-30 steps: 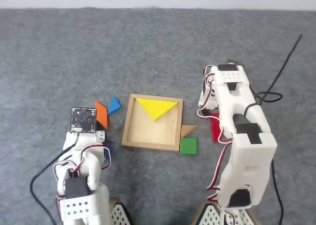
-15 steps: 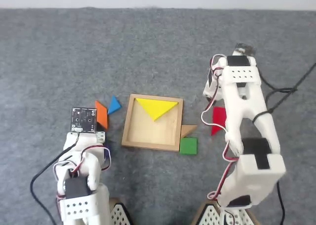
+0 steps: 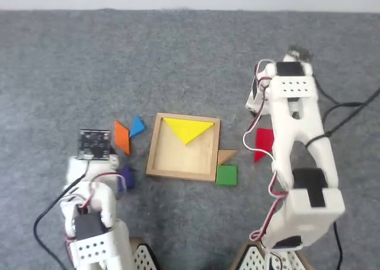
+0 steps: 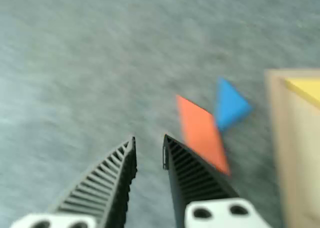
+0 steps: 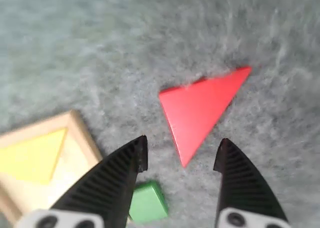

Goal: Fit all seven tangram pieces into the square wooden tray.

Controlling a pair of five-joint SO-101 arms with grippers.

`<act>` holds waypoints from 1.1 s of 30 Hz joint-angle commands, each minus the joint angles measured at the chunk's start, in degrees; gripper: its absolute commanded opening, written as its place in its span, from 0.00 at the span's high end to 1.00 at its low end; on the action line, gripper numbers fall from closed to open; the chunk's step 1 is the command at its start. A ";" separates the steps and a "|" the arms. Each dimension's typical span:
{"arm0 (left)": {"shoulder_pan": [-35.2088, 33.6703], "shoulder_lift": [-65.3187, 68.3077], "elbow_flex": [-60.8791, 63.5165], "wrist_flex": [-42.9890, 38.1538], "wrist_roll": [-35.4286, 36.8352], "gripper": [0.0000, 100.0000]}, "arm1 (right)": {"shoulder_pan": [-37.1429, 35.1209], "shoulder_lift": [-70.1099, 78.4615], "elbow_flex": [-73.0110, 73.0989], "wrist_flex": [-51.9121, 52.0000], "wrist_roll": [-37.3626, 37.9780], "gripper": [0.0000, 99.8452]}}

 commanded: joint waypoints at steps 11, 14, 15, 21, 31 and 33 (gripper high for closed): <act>-4.31 12.48 -22.55 -7.91 3.52 0.91 | 0.66 -29.58 28.66 -19.12 14.07 0.89; -1.67 25.76 -27.82 -7.74 0.70 0.88 | -0.40 -33.36 41.58 -32.92 14.42 0.93; -0.70 30.51 -29.76 -7.03 -0.62 0.85 | -0.75 -34.68 45.27 -36.88 14.59 0.94; 1.05 54.51 -41.63 1.23 -1.85 0.77 | -2.07 -37.67 54.68 -46.46 23.56 0.94; 1.14 70.07 -42.42 7.38 -2.81 0.73 | -2.95 -37.67 54.95 -44.79 24.53 0.94; 2.64 69.63 -40.75 9.23 -6.07 0.70 | -2.95 -37.67 54.95 -44.79 24.62 0.94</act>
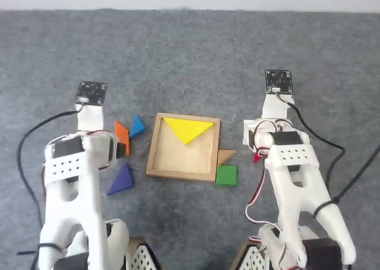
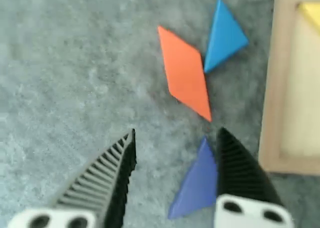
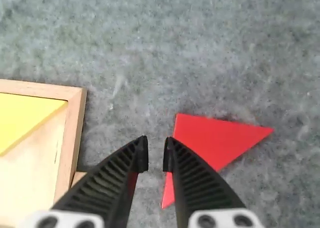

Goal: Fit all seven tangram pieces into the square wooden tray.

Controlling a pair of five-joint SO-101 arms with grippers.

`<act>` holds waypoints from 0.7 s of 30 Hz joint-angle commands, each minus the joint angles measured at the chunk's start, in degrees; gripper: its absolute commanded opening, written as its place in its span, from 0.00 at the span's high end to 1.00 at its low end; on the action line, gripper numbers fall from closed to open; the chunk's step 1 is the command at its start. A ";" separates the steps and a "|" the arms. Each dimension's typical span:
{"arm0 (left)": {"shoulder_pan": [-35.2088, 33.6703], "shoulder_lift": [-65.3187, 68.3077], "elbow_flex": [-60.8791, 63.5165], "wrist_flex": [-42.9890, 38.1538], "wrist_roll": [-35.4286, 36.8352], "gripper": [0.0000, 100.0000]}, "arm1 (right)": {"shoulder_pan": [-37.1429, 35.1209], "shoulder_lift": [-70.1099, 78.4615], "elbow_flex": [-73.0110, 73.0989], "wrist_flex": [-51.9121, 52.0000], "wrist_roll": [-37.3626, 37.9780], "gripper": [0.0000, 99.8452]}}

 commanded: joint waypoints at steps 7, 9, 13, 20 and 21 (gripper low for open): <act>12.13 -6.33 10.77 2.11 -14.42 0.69 | -0.66 -2.86 -0.26 0.48 0.97 0.94; 11.34 -7.21 12.79 -0.26 -14.59 0.69 | -0.66 -2.86 -0.26 0.48 0.97 0.94; 8.00 -5.89 13.41 -1.58 -16.97 0.69 | -0.66 -2.86 0.26 0.48 0.97 0.94; 4.40 -3.08 12.18 -1.23 -23.47 0.70 | -0.66 -2.86 0.26 0.48 0.97 0.94; 4.48 -2.81 12.18 -1.14 -24.09 0.71 | -0.66 -2.86 0.26 0.48 0.97 0.94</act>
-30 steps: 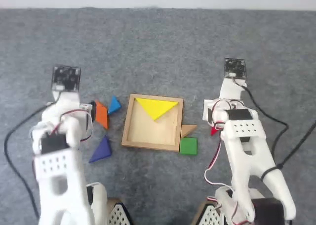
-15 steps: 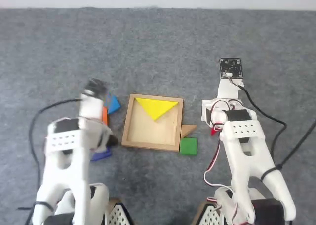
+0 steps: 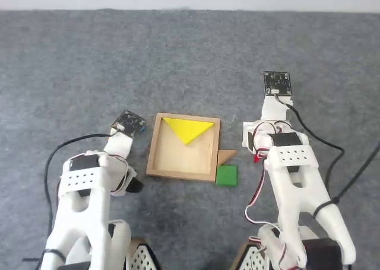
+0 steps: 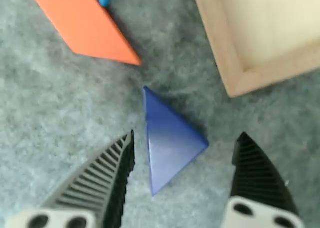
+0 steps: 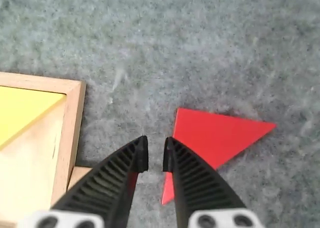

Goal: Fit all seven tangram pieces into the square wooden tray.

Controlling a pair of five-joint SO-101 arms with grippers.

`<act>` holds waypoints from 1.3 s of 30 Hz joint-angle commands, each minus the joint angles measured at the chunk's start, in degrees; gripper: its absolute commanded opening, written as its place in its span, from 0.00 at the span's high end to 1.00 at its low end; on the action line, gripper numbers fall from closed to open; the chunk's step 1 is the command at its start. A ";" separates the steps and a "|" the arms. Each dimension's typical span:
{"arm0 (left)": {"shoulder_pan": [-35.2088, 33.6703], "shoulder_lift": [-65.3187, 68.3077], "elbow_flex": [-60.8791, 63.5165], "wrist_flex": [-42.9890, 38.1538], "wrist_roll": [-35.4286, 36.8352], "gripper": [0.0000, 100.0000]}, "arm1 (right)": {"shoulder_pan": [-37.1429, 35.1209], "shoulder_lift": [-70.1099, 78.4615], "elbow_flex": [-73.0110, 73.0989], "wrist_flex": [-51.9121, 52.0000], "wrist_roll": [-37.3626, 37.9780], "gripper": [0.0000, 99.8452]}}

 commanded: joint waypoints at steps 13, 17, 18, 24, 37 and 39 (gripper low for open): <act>1.41 1.67 -2.24 0.88 -2.73 0.72 | -0.40 -2.86 -0.62 0.48 0.79 0.94; 1.58 1.67 -2.24 0.09 0.00 0.74 | -0.40 -2.86 -0.62 0.48 0.79 0.94; 1.58 1.67 -2.33 0.00 0.26 0.74 | -0.40 -2.86 -0.62 0.48 0.79 0.94; 1.23 1.76 -2.24 -0.26 0.62 0.75 | -0.40 -2.86 -0.62 0.48 0.79 0.94; 1.23 18.29 -12.44 2.37 -0.70 0.75 | -0.22 -2.86 -0.62 0.48 0.79 0.94; 1.23 18.64 -12.62 2.46 -0.97 0.75 | -0.22 -2.86 -0.62 0.48 0.79 0.94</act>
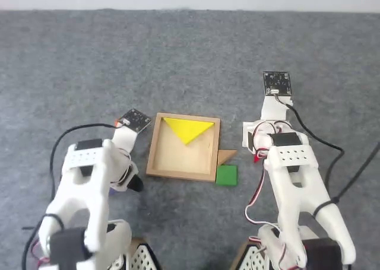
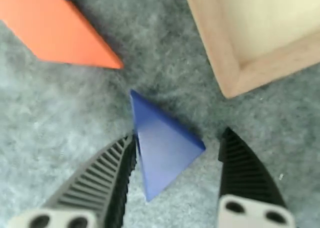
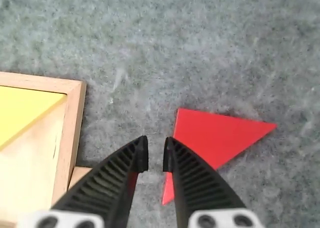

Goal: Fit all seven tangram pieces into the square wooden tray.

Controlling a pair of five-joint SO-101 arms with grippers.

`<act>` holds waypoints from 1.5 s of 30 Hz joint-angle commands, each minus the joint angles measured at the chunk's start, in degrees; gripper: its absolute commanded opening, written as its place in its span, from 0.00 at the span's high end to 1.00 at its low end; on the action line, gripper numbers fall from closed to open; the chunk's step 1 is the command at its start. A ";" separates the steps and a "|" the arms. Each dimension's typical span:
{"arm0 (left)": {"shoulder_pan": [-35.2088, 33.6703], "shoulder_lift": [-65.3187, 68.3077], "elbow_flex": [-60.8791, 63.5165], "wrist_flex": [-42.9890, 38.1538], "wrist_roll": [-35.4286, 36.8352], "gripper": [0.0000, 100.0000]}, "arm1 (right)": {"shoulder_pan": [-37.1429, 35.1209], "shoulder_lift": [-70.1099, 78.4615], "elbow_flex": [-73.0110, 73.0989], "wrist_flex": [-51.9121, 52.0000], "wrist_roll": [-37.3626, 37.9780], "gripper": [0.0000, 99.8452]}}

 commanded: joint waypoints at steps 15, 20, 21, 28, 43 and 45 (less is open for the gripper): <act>-0.62 1.41 -3.65 1.85 -2.99 0.80 | -0.04 -2.86 -0.62 0.48 0.79 0.94; -0.70 1.41 -3.56 1.85 -2.99 0.80 | -0.04 -2.86 -0.62 0.48 0.79 0.94; -0.79 1.41 -3.56 1.85 -2.99 0.81 | -0.04 -2.86 -0.62 0.48 0.79 0.94; -0.62 1.41 -3.56 1.93 -2.99 0.82 | 0.04 -2.86 -0.62 0.48 0.79 0.94; -1.14 2.02 -3.65 3.69 -10.46 0.76 | 0.04 -2.95 -0.62 0.48 0.79 0.94; -1.14 2.02 -3.65 3.52 -9.05 0.76 | 0.04 -2.95 -0.62 0.48 0.79 0.94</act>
